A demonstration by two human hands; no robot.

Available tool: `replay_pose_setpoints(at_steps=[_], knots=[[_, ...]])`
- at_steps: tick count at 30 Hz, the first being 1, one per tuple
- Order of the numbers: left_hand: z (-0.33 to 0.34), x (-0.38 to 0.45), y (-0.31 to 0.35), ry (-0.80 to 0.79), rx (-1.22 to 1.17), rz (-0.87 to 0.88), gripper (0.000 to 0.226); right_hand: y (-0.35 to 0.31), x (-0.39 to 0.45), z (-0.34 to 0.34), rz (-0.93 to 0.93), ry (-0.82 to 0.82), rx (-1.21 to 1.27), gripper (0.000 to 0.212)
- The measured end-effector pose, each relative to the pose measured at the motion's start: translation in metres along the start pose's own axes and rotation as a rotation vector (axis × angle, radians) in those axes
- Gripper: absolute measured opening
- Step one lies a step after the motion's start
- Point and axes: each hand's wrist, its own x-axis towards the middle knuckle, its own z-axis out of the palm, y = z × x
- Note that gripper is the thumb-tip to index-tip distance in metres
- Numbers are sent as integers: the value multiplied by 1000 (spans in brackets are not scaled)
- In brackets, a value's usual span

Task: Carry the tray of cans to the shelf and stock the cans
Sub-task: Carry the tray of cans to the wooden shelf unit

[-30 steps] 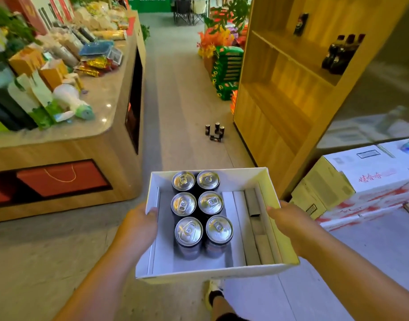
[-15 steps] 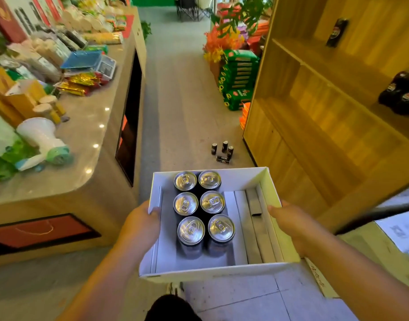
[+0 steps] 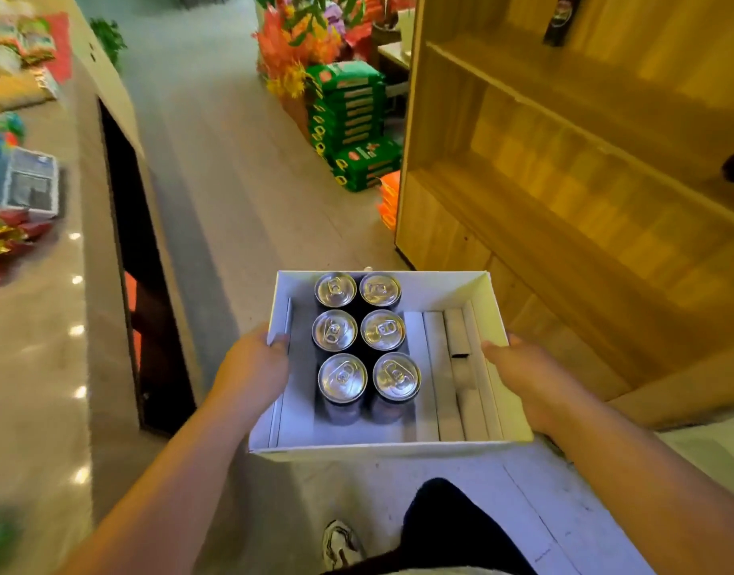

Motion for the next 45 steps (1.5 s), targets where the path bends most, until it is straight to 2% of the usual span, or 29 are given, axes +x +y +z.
replay_pose_setpoints(at_steps=[7,9,13,17,21,28,31,35,39,42,45], knots=[[13,150,58,-100,43,64,22,-58,107,18,66,104,106,50],[23,188,75,-113,68,78,26,-73,139,21,86,104,127,48],[40,264,110,-131,79,94,19,-113,201,24,99,123,150,44],[58,329,137,-167,87,123,25,-142,246,28,109,162,185,40],[85,395,164,-257,157,185,16,-159,282,30,202,261,215,35],[149,498,182,-466,200,295,22,-159,338,61,337,436,304,35],[174,539,181,-560,226,345,24,-153,353,83,436,505,364,22],[211,584,188,-663,281,450,24,-141,382,109,499,582,504,21],[252,617,179,-713,332,479,29,-123,411,129,554,612,536,20],[282,631,160,-735,342,494,26,-99,432,140,557,623,548,28],[316,640,137,-744,346,541,23,-68,454,148,561,647,550,21]])
